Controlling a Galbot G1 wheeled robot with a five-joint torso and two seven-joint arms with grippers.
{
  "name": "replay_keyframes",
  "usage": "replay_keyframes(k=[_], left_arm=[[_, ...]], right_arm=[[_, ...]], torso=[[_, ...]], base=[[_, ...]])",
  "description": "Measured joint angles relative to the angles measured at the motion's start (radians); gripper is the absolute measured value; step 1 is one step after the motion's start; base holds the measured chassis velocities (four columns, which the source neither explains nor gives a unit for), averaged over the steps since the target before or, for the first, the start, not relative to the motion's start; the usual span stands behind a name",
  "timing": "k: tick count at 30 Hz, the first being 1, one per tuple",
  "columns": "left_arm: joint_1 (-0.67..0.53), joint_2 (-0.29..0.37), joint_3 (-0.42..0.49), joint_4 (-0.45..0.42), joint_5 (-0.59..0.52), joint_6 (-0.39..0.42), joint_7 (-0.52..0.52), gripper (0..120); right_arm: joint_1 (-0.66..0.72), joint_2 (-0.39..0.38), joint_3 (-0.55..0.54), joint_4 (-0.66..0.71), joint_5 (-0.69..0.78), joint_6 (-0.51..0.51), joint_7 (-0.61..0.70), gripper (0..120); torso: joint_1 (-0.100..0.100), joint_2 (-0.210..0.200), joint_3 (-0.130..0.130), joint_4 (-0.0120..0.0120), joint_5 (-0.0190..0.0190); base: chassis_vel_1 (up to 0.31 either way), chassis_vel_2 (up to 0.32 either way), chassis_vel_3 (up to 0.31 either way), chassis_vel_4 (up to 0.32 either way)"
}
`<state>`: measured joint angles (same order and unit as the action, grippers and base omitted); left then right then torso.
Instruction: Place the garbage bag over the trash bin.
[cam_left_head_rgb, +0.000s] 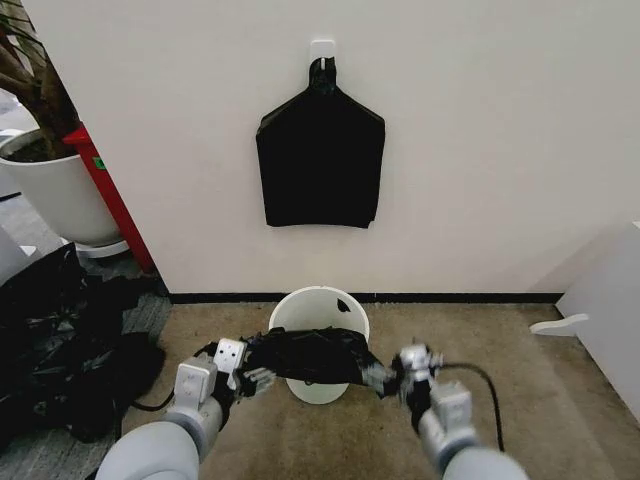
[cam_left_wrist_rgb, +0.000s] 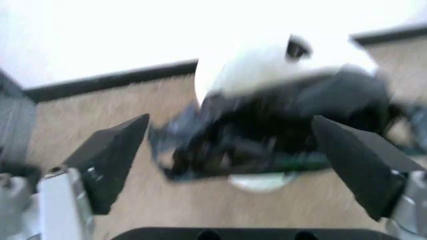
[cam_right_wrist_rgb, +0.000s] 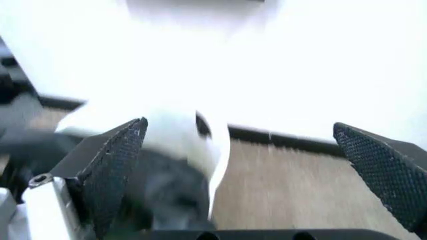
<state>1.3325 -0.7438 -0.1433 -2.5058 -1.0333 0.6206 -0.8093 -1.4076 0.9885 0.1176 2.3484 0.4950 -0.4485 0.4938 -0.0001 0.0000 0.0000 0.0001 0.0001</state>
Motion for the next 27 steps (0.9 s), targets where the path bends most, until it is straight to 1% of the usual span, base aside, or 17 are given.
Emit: replay_keyframes(k=[2,4,5,7,8,9,12,13,16,17,18,19,20,21,24,26,27], left_arm=[[-0.033,-0.031,-0.008,0.027,0.001,-0.021,0.028,100],[-0.072,-0.089,-0.019,0.084,0.026,-0.087,0.074,100],[-0.072,-0.089,-0.019,0.084,0.026,-0.087,0.074,100],[-0.107,-0.145,-0.023,0.148,0.070,-0.170,0.111,100],[-0.124,-0.181,-0.026,0.195,0.115,-0.215,0.139,100],[-0.129,-0.201,-0.033,0.225,0.142,-0.236,0.154,100],[-0.139,-0.253,-0.072,0.294,0.176,-0.262,0.173,100],[-0.139,-0.253,-0.072,0.294,0.176,-0.262,0.173,100],[-0.146,-0.278,-0.111,0.327,0.185,-0.269,0.176,100],[-0.148,-0.283,-0.123,0.333,0.190,-0.270,0.178,100],[-0.153,-0.289,-0.142,0.346,0.205,-0.276,0.184,100],[-0.155,-0.289,-0.147,0.350,0.209,-0.279,0.186,100],[-0.162,-0.289,-0.159,0.364,0.221,-0.288,0.191,100],[-0.162,-0.289,-0.159,0.364,0.221,-0.288,0.191,100],[-0.169,-0.272,-0.192,0.383,0.234,-0.298,0.199,100],[-0.160,-0.270,-0.194,0.384,0.237,-0.298,0.199,100],[-0.155,-0.273,-0.194,0.385,0.240,-0.299,0.199,100]], right_arm=[[0.059,0.001,0.025,-0.059,0.040,0.007,-0.066,100],[0.165,0.003,0.026,-0.172,0.059,0.011,-0.185,100],[0.165,0.003,0.026,-0.172,0.059,0.011,-0.185,100],[0.246,0.013,0.010,-0.255,0.058,0.010,-0.262,100],[0.302,0.023,-0.006,-0.310,0.056,0.003,-0.305,100],[0.348,0.033,-0.021,-0.356,0.051,-0.011,-0.340,100],[0.461,0.062,-0.067,-0.487,0.040,-0.060,-0.430,100],[0.461,0.062,-0.067,-0.487,0.040,-0.060,-0.430,100],[0.557,0.090,-0.102,-0.601,0.012,-0.123,-0.514,99],[0.577,0.096,-0.109,-0.627,0.001,-0.137,-0.536,96],[0.605,0.104,-0.121,-0.664,-0.020,-0.150,-0.567,90],[0.614,0.107,-0.126,-0.677,-0.028,-0.152,-0.577,90],[0.633,0.112,-0.137,-0.707,-0.043,-0.154,-0.597,84],[0.633,0.112,-0.137,-0.707,-0.043,-0.154,-0.597,84],[0.681,0.123,-0.154,-0.781,-0.072,-0.163,-0.655,68],[0.690,0.130,-0.154,-0.795,-0.078,-0.186,-0.661,64],[0.693,0.135,-0.154,-0.802,-0.081,-0.201,-0.661,57]], torso=[[0.000,0.000,0.000,-0.0003,0.0001],[0.000,0.000,0.000,-0.0002,0.0003],[0.000,0.000,0.000,-0.0002,0.0003],[0.000,0.000,0.000,-0.0001,0.0000],[0.000,0.000,0.000,-0.0003,0.0001],[0.000,0.000,0.000,-0.0001,0.0000],[0.000,0.000,0.000,0.0000,0.0000],[0.000,0.000,0.000,0.0000,0.0000],[0.000,0.000,0.000,0.0002,-0.0001],[0.000,0.000,0.000,0.0001,-0.0001],[0.000,0.000,0.000,0.0002,-0.0001],[0.000,0.000,0.000,0.0001,0.0000],[0.000,0.000,0.000,0.0001,-0.0002],[0.000,0.000,0.000,0.0001,-0.0002],[0.000,0.000,0.000,-0.0001,-0.0001],[0.000,0.000,0.000,0.0000,-0.0001],[0.000,0.000,0.000,-0.0001,-0.0002]], base=[[0.000,0.000,0.000,0.000],[0.000,0.000,0.000,0.000],[0.000,0.000,0.000,0.000],[0.000,0.000,0.000,0.000],[0.000,0.000,0.000,0.000],[0.000,0.000,0.000,0.000],[0.000,0.000,0.000,0.000],[0.000,0.000,0.000,0.000],[0.000,0.000,0.000,0.000],[0.000,0.000,0.000,0.000],[0.000,0.000,0.000,0.000],[0.000,0.000,0.000,0.000],[0.000,0.000,0.000,0.000],[0.000,0.000,0.000,0.000],[0.000,0.000,0.000,0.000],[0.000,0.000,0.000,0.000],[0.000,0.000,0.000,0.000]])
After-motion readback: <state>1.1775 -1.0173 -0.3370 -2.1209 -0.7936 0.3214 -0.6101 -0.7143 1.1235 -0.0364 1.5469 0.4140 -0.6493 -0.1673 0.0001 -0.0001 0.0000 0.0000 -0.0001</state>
